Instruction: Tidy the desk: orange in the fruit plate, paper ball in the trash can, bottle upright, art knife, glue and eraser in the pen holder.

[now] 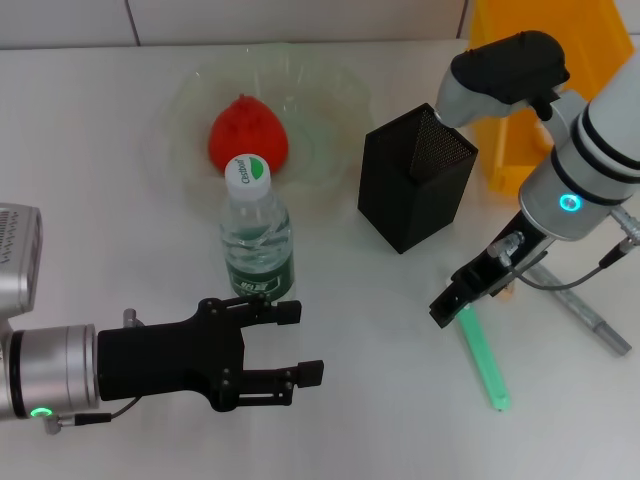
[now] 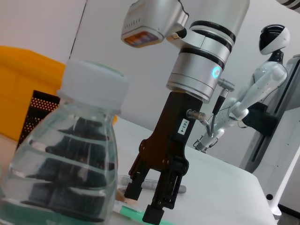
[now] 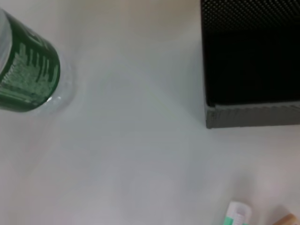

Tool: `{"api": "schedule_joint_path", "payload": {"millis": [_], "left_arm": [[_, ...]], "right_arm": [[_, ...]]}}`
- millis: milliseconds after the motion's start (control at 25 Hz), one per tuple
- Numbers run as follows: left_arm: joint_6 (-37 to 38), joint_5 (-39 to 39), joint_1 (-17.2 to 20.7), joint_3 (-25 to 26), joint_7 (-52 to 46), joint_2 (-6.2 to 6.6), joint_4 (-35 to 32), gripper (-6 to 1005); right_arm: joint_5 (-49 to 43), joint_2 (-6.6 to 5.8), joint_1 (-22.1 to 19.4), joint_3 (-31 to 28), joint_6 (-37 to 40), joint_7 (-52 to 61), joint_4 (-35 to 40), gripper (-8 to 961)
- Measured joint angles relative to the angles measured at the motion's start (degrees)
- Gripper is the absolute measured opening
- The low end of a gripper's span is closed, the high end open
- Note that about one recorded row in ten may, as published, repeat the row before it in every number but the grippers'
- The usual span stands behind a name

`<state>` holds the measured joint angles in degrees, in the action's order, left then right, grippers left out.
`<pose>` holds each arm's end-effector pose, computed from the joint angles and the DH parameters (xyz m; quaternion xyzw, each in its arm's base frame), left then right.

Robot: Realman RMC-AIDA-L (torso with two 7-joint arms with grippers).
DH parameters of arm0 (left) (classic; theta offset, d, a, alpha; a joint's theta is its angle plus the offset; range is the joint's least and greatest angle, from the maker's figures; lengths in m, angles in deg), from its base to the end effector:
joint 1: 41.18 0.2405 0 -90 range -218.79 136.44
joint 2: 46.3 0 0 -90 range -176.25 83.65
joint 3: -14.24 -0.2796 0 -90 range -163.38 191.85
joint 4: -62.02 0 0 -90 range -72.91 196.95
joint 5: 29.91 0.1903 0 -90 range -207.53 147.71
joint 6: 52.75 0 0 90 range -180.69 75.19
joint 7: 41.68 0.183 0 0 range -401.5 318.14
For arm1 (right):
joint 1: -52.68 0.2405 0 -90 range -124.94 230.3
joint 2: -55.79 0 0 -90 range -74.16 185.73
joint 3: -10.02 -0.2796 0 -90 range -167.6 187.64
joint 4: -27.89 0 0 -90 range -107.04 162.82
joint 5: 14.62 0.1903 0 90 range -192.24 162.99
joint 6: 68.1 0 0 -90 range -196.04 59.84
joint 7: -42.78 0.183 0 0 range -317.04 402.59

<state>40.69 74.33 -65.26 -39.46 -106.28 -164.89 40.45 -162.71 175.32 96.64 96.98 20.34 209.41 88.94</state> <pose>-0.2643 0.2542 -0.0938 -0.9331 -0.2120 -0.2893 0.0253 0.2171 0.3492 -0.0905 -0.8488 0.4519 -0.2395 0.1339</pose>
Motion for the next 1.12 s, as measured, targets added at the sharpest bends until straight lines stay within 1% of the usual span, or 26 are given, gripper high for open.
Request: {"api": "schedule_joint_path", "payload": {"millis": [880, 1080, 1120], "left_arm": [[0.0, 0.0, 0.1, 0.0, 0.0, -0.05, 0.0, 808], [-0.3, 0.0, 0.1, 0.0, 0.0, -0.06, 0.5, 808], [-0.3, 0.0, 0.0, 0.0, 0.0, -0.06, 0.7, 809]], "right_arm": [[-0.1, 0.08, 0.8, 2.8, -2.9, -0.2, -1.0, 679], [-0.1, 0.09, 0.9, 3.7, -3.4, 0.0, -1.1, 476], [-0.1, 0.09, 1.0, 3.7, -3.4, 0.0, -1.1, 465]]}}
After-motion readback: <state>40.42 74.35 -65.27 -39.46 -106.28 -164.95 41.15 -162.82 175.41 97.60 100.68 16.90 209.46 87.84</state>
